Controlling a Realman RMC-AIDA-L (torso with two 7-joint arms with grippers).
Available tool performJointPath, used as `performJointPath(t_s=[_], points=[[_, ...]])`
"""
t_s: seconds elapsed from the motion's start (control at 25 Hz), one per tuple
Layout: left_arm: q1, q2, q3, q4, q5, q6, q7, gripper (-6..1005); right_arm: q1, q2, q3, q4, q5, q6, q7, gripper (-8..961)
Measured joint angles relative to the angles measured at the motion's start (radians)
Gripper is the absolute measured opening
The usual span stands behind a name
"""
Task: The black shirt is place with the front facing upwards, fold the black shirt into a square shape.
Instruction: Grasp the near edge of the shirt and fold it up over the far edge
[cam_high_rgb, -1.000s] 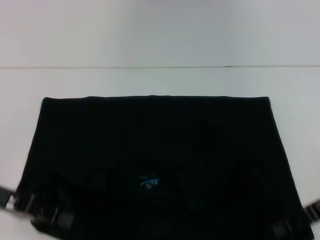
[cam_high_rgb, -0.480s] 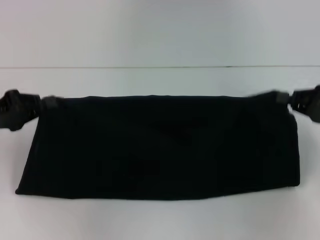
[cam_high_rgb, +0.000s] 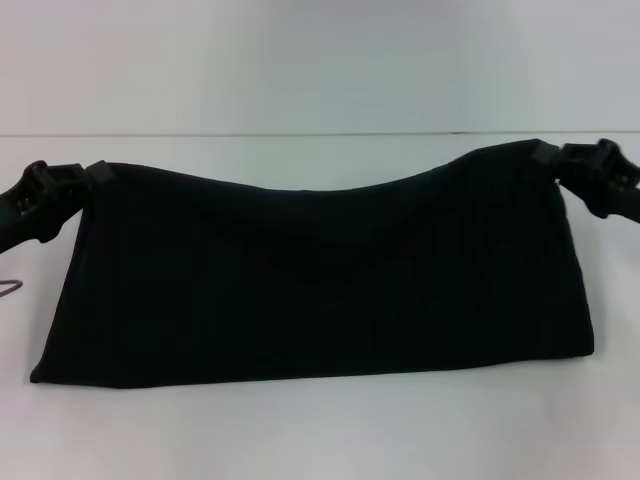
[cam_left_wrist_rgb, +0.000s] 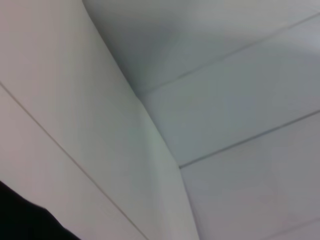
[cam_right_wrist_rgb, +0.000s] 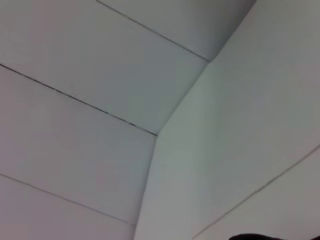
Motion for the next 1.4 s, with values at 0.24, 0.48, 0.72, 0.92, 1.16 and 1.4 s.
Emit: performJointPath(t_s=[0.24, 0.48, 0.72, 0.92, 1.16, 1.4], points=[[-0.012, -0.019, -0.001, -0.017, -0.016, -0.097, 0.056, 3, 0.03, 0.036, -0.003, 0.002, 0.001, 0.107, -0.067, 37], [-0.042, -0.044, -0.001, -0.018, -0.026, -0.235, 0.128, 2, 0.037, 0.047, 0.003, 0.016, 0.002, 0.179, -0.1, 37], [-0.083, -0.06, -0.002, -0.019, -0.029, -0.323, 0.17, 2, 0.049, 0.058, 0.002, 0.028, 0.004, 0.221, -0.115, 37], [-0.095, -0.063, 0.0, -0.019, -0.055, -0.366, 0.172, 2, 0.049, 0.061, 0.002, 0.028, 0.04, 0.232, -0.127, 36], [-0.101, -0.067, -0.003, -0.019, -0.065, -0.393, 0.173, 3, 0.046, 0.064, 0.002, 0.028, 0.067, 0.255, -0.134, 37], [-0.111, -0.073, 0.0, -0.019, -0.079, -0.412, 0.187, 6, 0.064, 0.072, -0.006, 0.028, 0.068, 0.284, -0.144, 37]])
